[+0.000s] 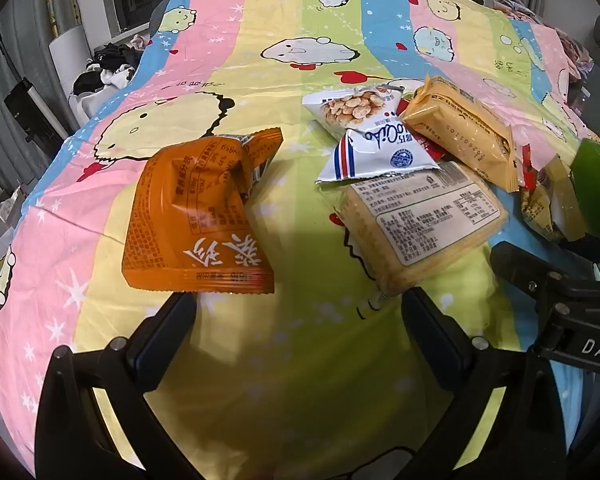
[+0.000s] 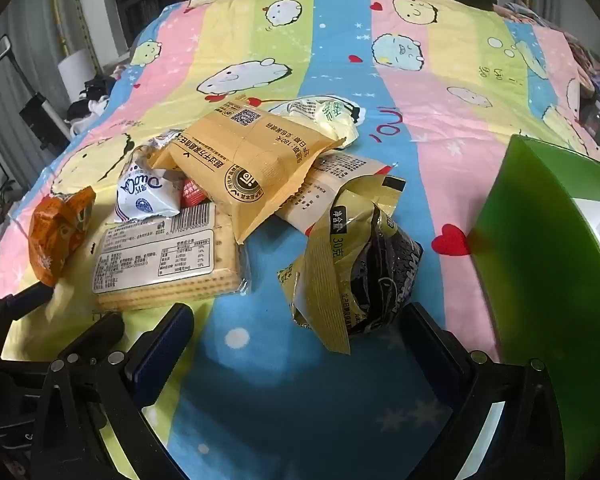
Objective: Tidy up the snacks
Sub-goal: 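Reach the right gripper to the orange snack bag and grasp it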
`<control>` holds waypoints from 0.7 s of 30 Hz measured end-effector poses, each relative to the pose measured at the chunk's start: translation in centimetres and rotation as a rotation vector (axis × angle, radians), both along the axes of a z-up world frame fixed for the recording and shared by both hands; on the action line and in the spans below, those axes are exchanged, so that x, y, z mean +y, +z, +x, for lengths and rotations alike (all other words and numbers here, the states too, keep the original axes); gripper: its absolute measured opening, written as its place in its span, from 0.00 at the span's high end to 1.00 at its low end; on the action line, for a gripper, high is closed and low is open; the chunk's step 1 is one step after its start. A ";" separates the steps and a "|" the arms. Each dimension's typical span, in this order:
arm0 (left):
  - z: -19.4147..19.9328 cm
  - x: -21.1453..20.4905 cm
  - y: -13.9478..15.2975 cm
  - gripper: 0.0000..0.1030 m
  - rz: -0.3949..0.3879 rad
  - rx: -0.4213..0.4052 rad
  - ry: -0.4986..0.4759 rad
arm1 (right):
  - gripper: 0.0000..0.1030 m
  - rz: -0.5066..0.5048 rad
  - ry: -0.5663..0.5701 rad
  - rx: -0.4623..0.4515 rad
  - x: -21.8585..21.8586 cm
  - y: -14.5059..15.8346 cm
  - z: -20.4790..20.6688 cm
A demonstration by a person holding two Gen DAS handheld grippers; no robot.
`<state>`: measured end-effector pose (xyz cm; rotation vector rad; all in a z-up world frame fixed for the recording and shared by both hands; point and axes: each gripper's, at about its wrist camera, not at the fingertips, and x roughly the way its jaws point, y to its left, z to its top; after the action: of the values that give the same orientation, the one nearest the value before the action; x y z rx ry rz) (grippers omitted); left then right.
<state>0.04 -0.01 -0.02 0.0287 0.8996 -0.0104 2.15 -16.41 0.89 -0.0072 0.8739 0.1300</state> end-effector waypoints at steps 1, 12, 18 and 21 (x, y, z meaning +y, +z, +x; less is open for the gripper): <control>0.0 0.0 0.0 0.00 0.002 0.000 0.000 | 0.01 0.009 0.000 0.003 0.0 0.0 0.0; 0.4 0.3 0.1 0.00 0.006 0.045 0.009 | 0.01 0.014 0.000 0.004 0.1 0.1 -0.1; 0.0 0.6 0.4 0.01 -0.018 0.076 0.000 | 0.01 0.019 0.001 0.002 -0.3 0.2 -0.1; -1.0 1.0 1.1 0.04 -0.085 0.090 -0.003 | 0.00 -0.041 0.003 0.013 0.3 -0.1 0.0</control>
<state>-0.96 1.02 1.08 -0.0503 0.9884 -0.0535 2.13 -16.07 0.81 -0.0458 0.8889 0.1154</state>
